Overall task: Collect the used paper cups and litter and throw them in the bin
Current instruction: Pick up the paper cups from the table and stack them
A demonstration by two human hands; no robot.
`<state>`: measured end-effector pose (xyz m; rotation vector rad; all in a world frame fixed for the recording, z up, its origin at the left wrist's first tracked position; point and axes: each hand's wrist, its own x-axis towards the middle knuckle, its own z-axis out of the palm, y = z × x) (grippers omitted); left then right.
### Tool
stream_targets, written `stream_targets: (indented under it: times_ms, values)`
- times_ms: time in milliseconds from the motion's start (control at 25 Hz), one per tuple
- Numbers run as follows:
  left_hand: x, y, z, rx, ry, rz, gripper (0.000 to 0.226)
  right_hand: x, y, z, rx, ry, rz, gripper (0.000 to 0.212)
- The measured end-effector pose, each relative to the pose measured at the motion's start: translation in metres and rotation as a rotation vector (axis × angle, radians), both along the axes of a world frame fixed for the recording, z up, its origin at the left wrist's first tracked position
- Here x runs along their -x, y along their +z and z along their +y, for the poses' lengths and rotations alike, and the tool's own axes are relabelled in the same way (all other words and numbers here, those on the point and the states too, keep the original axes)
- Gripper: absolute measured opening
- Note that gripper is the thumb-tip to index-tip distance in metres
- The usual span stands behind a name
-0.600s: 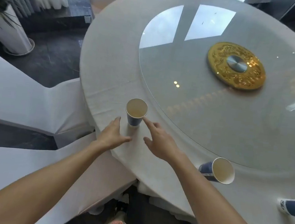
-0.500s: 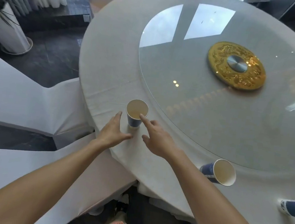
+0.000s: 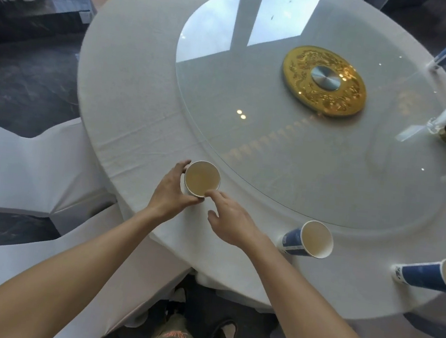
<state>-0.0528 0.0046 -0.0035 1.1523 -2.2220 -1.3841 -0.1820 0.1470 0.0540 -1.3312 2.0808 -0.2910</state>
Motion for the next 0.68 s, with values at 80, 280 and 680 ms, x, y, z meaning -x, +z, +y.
stream_targets:
  times_ms: [80,280,680]
  values:
    - [0.01,0.001,0.016,0.031,-0.019,0.006,0.082,0.012,0.0,0.024,0.057,-0.064,-0.021,0.051]
    - [0.023,0.007,0.054,-0.069,-0.093,0.017,0.076,0.059,0.0,0.092,0.063,-0.379,0.496,0.075]
    - [0.06,0.016,0.16,0.001,-0.258,-0.077,0.083,0.127,-0.014,0.235,0.007,-0.779,0.027,0.082]
